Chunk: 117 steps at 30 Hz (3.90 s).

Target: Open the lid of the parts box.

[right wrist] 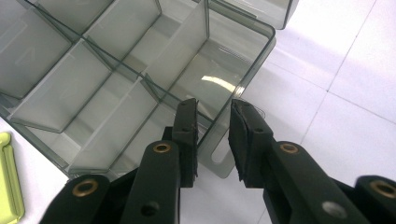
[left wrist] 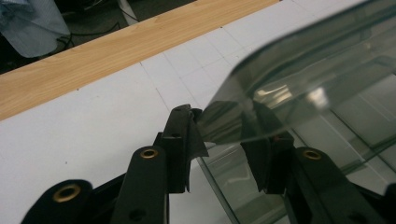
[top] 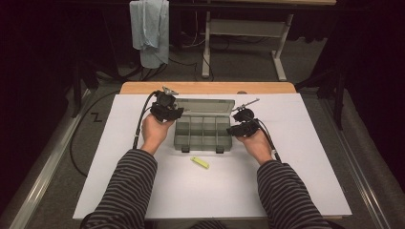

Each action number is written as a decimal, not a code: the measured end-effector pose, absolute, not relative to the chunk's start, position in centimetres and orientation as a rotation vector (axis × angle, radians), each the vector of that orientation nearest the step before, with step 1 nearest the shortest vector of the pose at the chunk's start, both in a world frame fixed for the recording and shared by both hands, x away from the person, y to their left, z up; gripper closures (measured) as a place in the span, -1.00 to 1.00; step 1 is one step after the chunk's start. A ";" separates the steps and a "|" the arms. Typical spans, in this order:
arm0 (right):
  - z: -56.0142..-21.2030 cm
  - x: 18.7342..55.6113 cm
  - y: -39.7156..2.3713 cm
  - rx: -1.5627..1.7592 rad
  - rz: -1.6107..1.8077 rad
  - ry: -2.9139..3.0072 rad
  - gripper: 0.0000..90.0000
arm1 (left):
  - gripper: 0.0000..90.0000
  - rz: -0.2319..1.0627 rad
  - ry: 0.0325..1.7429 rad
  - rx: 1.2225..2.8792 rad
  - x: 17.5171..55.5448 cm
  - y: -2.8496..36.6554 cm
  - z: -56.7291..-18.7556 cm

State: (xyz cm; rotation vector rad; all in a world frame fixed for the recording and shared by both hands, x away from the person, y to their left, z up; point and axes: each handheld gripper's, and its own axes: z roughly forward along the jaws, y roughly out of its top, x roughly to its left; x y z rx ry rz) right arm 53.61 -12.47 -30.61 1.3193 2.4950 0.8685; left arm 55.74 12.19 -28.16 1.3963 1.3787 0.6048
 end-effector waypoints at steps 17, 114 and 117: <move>-30.6 53.6 -12.5 1.319 0.868 2.494 0.66 | 0.43 0.666 1.402 1.421 57.4 11.6 -28.9; -30.6 54.0 -12.7 1.303 0.884 2.521 0.66 | 0.12 0.595 1.500 1.552 57.1 11.8 -30.0; -30.6 54.0 -12.7 1.306 0.884 2.521 0.66 | 0.11 0.582 1.498 1.563 56.9 11.8 -29.8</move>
